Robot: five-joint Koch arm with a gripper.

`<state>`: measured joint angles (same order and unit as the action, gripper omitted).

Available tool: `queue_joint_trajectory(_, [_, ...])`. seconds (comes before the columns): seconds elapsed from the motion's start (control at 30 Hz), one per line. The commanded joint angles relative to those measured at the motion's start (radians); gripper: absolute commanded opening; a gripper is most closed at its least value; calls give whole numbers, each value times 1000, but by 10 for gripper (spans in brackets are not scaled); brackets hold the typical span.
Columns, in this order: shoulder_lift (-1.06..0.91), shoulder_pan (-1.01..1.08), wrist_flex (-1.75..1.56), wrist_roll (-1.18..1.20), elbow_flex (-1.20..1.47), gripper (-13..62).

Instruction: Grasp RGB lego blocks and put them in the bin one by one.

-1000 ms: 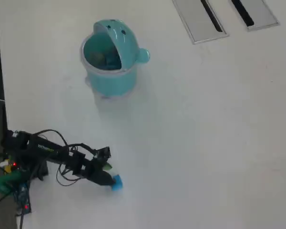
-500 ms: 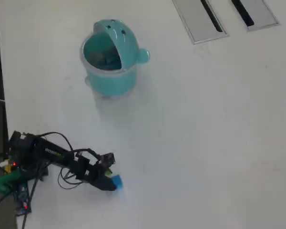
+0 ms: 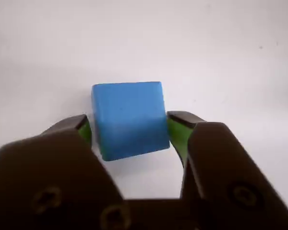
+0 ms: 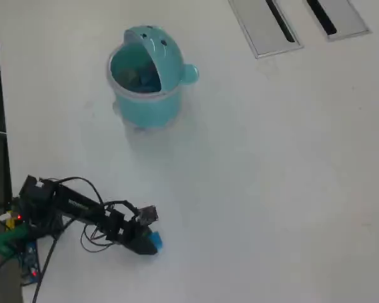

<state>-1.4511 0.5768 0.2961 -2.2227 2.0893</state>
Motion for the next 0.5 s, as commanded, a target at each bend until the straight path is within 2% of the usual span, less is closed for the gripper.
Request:
queue_joint_trajectory(0.0, [-6, 3, -51, 18, -81, 217])
queue_joint_trajectory(0.17, [-11, -44, -49, 114, -78, 129])
queue_joint_trajectory(0.47, [-127, -219, -49, 299, -80, 123])
